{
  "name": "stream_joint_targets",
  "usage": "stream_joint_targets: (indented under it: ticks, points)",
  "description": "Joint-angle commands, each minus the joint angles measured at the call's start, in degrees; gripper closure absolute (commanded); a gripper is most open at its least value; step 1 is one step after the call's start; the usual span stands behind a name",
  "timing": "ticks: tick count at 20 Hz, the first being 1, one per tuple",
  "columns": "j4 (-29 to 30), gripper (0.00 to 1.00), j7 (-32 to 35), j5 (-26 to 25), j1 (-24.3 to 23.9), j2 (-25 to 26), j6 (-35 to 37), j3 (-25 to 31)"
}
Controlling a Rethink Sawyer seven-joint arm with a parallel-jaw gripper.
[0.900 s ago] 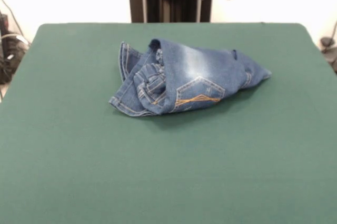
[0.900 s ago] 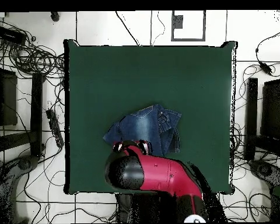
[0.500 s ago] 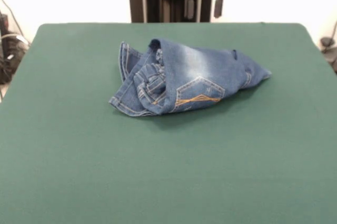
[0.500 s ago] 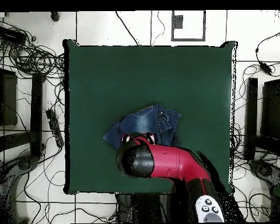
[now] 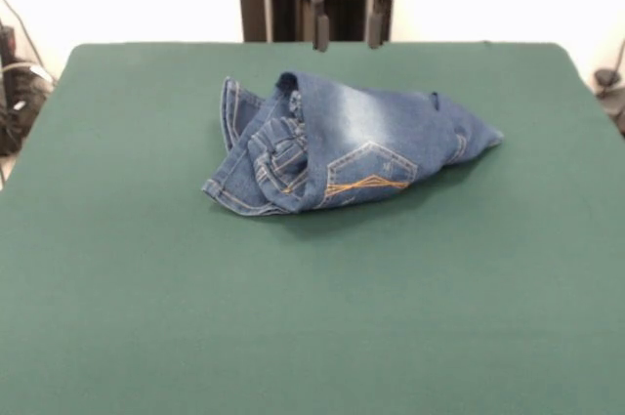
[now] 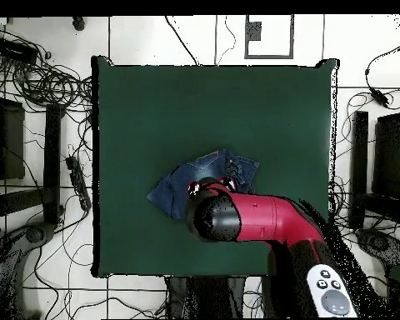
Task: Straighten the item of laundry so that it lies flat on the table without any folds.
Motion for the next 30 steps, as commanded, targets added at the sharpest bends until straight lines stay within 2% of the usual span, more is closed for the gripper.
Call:
stream_joint_targets:
  ticks: [1, 3, 9, 15, 22, 30]
  points:
    - [-5.1, 0.0, -15.8, -5.8, -3.6, 0.3, 7.7, 12.9]
    - [-6.8, 0.0, -16.1, -8.5, -4.4, 0.7, 6.6, 14.1]
    - [-11.1, 0.0, -20.0, -15.4, -7.1, 4.7, 10.2, 17.1]
    - [-18.9, 0.0, -19.5, -21.4, -4.8, 11.2, 16.3, 15.1]
    - [-25.1, 0.0, -17.7, -22.1, -3.4, 15.8, 25.2, 13.9]
    - [-26.5, 0.0, -15.8, -19.8, -3.8, 17.0, 32.0, 14.6]
